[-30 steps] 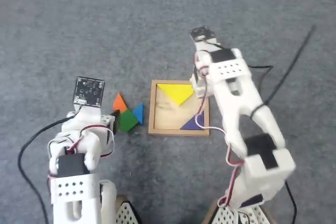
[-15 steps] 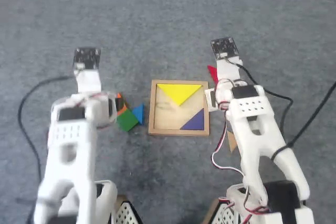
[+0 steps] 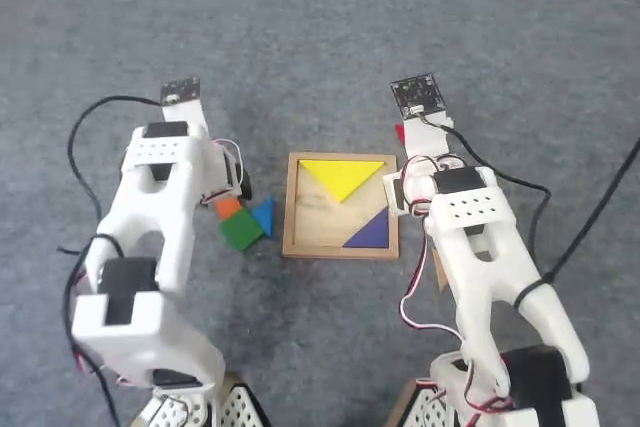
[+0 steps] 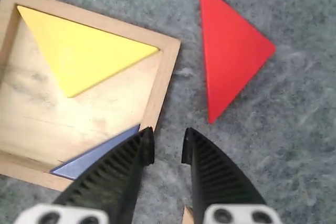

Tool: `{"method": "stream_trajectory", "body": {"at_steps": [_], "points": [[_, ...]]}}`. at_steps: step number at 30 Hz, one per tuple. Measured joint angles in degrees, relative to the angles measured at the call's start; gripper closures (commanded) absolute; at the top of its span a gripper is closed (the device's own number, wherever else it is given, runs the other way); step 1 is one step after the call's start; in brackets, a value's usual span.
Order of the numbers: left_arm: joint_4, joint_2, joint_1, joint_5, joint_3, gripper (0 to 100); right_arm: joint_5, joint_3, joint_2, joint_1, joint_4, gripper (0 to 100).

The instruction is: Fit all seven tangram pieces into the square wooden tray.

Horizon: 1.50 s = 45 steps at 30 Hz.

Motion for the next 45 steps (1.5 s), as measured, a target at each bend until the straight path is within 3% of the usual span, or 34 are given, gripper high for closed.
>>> {"method": "stream_trajectory", "body": {"at_steps": [18, 30, 37, 45], "points": [[1.4, 5.6, 0.9, 12.4, -2.7, 86, 0.0, 0.0, 0.0, 0.0, 0.0, 90.2], [1.0, 5.6, 0.9, 11.6, -3.0, 93, 0.0, 0.0, 0.0, 0.0, 0.0, 90.2], [1.0, 5.6, 0.9, 7.6, -3.2, 98, 0.0, 0.0, 0.0, 0.0, 0.0, 90.2], [-0.7, -5.8, 0.4, 1.9, 4.0, 98, 0.0, 0.0, 0.0, 0.0, 0.0, 90.2]]}}
